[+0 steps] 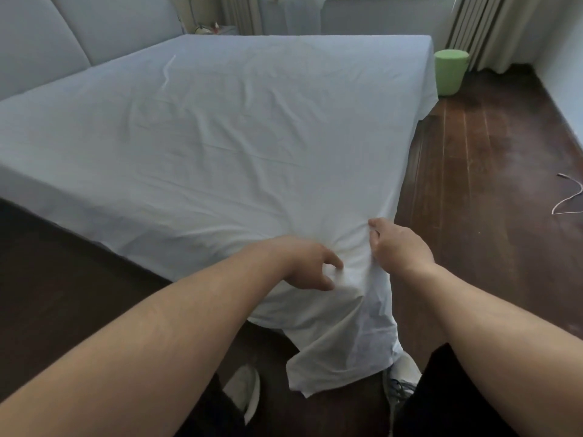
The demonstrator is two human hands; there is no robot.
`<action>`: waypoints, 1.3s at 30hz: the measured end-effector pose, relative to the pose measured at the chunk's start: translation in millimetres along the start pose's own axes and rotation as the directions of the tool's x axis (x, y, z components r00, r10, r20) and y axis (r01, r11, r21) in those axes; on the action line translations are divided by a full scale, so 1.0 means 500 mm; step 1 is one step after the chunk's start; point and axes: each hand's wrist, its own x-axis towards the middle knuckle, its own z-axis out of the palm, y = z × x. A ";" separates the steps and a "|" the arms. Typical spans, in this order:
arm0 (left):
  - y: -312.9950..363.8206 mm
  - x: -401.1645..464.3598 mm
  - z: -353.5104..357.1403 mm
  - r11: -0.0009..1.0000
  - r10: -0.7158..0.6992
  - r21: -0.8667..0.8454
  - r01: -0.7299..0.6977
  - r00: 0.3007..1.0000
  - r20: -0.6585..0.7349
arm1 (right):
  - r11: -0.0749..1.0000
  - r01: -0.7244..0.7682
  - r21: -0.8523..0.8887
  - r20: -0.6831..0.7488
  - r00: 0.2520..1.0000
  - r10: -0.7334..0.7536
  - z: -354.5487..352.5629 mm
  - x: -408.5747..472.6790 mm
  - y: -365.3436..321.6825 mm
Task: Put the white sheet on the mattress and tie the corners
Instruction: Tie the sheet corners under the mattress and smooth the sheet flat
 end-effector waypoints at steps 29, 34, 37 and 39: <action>-0.366 0.628 -0.220 0.873 -0.486 -0.234 0.427 0.793 -0.367 | 0.906 0.122 -0.405 0.101 0.991 -0.089 -0.034 0.886 -0.042; -0.335 0.592 -0.206 0.880 -0.472 -0.233 0.414 0.811 -0.345 | 0.915 0.095 -0.393 0.070 0.995 -0.073 -0.047 0.848 -0.008; -0.274 0.541 -0.176 0.893 -0.446 -0.221 0.391 0.833 -0.327 | 0.934 0.024 -0.357 0.057 0.998 -0.004 -0.065 0.795 0.030; -0.220 0.496 -0.147 0.908 -0.415 -0.201 0.367 0.849 -0.326 | 0.950 -0.038 -0.309 0.041 0.998 0.053 -0.077 0.740 0.062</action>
